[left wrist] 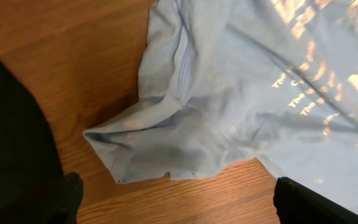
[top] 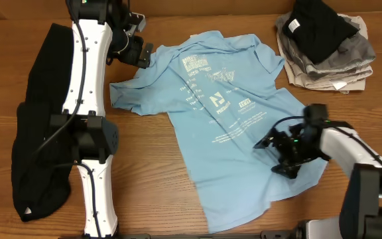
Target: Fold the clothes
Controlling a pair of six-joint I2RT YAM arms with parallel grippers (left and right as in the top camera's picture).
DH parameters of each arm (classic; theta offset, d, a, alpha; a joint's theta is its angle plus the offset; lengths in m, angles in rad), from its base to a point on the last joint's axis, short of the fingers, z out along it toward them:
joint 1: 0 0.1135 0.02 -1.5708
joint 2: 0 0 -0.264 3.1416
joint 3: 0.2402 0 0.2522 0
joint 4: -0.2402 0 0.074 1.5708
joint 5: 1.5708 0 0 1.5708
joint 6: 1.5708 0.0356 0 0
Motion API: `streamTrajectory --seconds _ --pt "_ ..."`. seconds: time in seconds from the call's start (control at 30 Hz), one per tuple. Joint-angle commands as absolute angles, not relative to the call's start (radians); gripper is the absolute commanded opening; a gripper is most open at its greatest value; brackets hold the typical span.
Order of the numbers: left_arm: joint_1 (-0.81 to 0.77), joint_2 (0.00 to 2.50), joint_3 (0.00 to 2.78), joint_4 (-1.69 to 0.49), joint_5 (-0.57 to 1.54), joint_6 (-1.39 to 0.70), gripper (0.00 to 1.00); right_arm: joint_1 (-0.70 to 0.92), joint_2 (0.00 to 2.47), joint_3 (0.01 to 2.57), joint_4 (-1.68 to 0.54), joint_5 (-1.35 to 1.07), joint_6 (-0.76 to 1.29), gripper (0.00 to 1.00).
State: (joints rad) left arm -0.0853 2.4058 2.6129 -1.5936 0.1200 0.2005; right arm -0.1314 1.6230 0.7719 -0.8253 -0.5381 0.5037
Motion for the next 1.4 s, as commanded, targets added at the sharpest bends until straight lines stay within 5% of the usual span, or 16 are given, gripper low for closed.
streamTrajectory --seconds 0.0,0.4,0.7,0.9,1.23,1.37 --pt "-0.086 2.468 2.605 -1.618 0.131 0.187 1.00 -0.296 1.652 0.732 -0.782 -0.356 0.363 0.94" --pt "-0.096 2.617 2.605 -1.690 0.132 0.199 1.00 -0.622 1.652 0.812 -0.825 -0.424 0.207 0.90" --pt "-0.152 2.622 2.582 -1.691 0.200 0.213 0.70 -0.621 1.652 0.968 -0.983 -0.448 0.158 0.92" --pt "-0.204 2.538 2.431 -1.691 0.144 0.213 0.71 -0.621 1.652 1.000 -1.024 -0.449 0.125 0.97" --pt "-0.198 2.207 2.185 -1.665 0.061 0.163 0.86 -0.621 1.652 1.000 -1.019 -0.447 0.103 0.99" --pt "-0.188 2.196 2.061 -1.613 0.035 0.164 0.77 -0.621 1.652 1.000 -1.019 -0.447 0.098 0.99"
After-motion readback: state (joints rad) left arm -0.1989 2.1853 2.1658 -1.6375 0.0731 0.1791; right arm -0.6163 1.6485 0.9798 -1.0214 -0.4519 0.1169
